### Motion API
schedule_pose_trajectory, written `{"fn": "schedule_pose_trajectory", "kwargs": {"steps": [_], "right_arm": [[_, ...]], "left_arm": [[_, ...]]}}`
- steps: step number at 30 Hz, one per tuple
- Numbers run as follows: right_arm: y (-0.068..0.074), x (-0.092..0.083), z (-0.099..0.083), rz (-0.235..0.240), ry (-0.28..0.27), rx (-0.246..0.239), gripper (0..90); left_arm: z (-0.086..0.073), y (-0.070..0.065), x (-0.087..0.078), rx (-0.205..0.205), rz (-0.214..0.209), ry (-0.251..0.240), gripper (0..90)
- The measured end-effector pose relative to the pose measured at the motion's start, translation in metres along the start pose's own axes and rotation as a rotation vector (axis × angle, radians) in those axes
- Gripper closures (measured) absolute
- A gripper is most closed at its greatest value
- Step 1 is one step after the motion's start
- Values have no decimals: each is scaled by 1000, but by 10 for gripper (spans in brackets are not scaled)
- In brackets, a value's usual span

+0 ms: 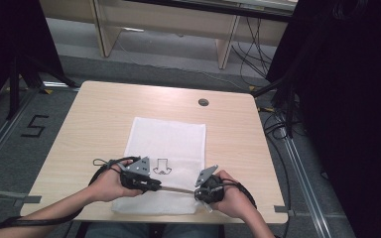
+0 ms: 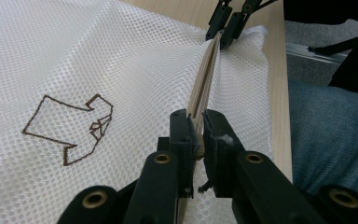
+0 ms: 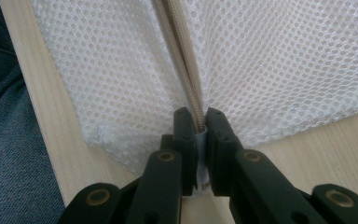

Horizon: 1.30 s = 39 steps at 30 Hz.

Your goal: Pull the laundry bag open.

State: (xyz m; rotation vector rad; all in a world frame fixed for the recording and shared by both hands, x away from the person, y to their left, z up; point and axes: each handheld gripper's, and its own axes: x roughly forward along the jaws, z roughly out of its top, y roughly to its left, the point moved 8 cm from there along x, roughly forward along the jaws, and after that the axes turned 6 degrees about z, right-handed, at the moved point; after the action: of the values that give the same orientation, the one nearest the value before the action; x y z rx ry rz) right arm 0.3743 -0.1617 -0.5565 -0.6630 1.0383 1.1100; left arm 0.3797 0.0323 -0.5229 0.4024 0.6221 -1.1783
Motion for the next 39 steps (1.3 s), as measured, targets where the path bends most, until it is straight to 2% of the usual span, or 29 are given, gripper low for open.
{"fn": "schedule_pose_trajectory", "kwargs": {"steps": [2, 4, 5, 7, 8, 14, 22, 24, 25, 26, 29, 31, 35, 36, 39], "right_arm": [[1, 0, 0, 3, 0, 16, 849], [0, 0, 0, -1, 0, 0, 849], [0, 0, 0, 1, -2, 0, 849], [0, 0, 0, 1, -1, 0, 849], [0, 0, 0, -1, 0, -1, 849], [1, 0, -1, 1, 2, 15, 849], [0, 0, 0, 2, -3, 2, 849], [1, 0, 0, 6, -1, 19, 849], [0, 0, 0, 2, 0, 3, 849], [0, 0, 0, 2, 1, 6, 849], [0, 0, 0, -1, 4, 6, 849], [0, 0, 0, -2, 1, 3, 849], [0, 0, 0, 1, 0, 3, 849], [0, 0, 0, -1, 0, 4, 849], [0, 0, 0, 0, -2, 2, 849]], "left_arm": [[-1, 1, -2, 5, 4, 5, 822], [-2, 2, -3, 11, 7, 7, 822], [-3, 1, -3, -10, 1, 3, 822], [-3, 2, -4, 4, 9, 7, 822], [-3, 1, -4, -10, 4, 1, 822], [-4, 2, -6, 6, 8, 8, 822], [-10, 7, -12, -8, 21, 9, 822], [-11, 8, -14, -14, 21, 8, 823], [-11, 8, -14, -14, 25, 2, 822], [-11, 9, -15, -3, 21, 0, 822], [-11, 7, -14, -15, 22, 1, 822], [-11, 9, -15, -3, 20, -1, 822], [-11, 9, -15, -5, 18, -2, 822], [-11, 8, -15, -21, 19, -1, 822], [-13, 9, -16, -17, 19, 1, 822]]}}
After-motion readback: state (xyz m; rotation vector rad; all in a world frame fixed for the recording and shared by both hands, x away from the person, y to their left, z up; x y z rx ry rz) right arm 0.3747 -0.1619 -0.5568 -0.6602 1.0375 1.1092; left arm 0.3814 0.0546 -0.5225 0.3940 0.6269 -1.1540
